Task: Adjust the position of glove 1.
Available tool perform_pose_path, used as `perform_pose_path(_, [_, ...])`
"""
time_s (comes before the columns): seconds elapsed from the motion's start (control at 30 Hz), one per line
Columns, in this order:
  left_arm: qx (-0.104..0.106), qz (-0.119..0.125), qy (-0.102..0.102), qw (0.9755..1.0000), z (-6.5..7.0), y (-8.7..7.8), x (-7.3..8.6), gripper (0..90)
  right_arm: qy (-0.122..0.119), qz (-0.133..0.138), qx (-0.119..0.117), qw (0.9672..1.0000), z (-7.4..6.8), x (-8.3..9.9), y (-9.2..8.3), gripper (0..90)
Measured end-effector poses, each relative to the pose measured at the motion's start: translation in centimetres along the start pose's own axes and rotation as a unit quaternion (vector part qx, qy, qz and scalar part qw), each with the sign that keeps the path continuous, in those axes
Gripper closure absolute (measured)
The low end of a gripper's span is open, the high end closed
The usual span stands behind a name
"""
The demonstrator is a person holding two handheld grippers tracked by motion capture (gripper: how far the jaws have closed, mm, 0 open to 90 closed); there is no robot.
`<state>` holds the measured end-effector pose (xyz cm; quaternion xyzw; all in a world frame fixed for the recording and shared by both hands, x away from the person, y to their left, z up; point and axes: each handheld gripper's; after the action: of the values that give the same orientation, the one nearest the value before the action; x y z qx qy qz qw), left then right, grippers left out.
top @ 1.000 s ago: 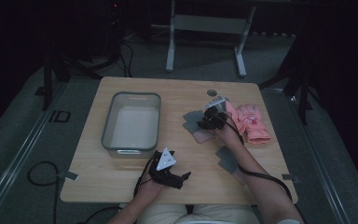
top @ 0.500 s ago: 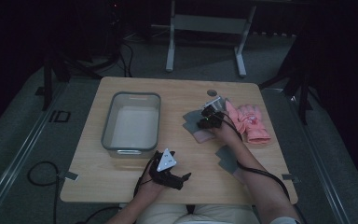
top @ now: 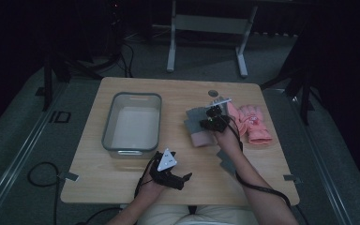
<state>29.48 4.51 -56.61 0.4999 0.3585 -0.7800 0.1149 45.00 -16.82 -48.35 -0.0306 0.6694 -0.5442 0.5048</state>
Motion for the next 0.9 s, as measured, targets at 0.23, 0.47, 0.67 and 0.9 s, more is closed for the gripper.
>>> perform_pose_path(0.23, [0.001,-0.004,-0.002,1.0,0.0,0.1,0.0,0.0,0.046,0.041,0.016,0.998,-3.1,1.7,-4.9,85.0])
perform_pose_path(0.47, [0.002,-0.002,-0.002,1.0,-0.1,0.1,-0.1,0.0,0.079,0.053,0.021,0.9952,-6.8,4.3,-5.3,84.9])
perform_pose_path(0.67, [-0.002,-0.003,0.005,1.0,0.1,0.1,0.0,0.0,0.098,0.035,0.018,0.9945,-7.4,5.5,-3.2,84.9])
perform_pose_path(0.9, [-0.002,-0.002,0.004,1.0,0.1,0.1,0.0,0.0,0.128,0.015,0.016,0.9915,-7.3,6.4,-0.7,84.8])
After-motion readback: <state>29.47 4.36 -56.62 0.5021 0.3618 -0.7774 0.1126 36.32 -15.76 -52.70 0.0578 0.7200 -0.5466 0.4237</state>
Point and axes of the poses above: each handheld gripper's, and its own axes: y roughly forward along the jaws, x roughly out of its underside, z roughly to its right, and after that the axes turned 14 degrees about -y, right-handed
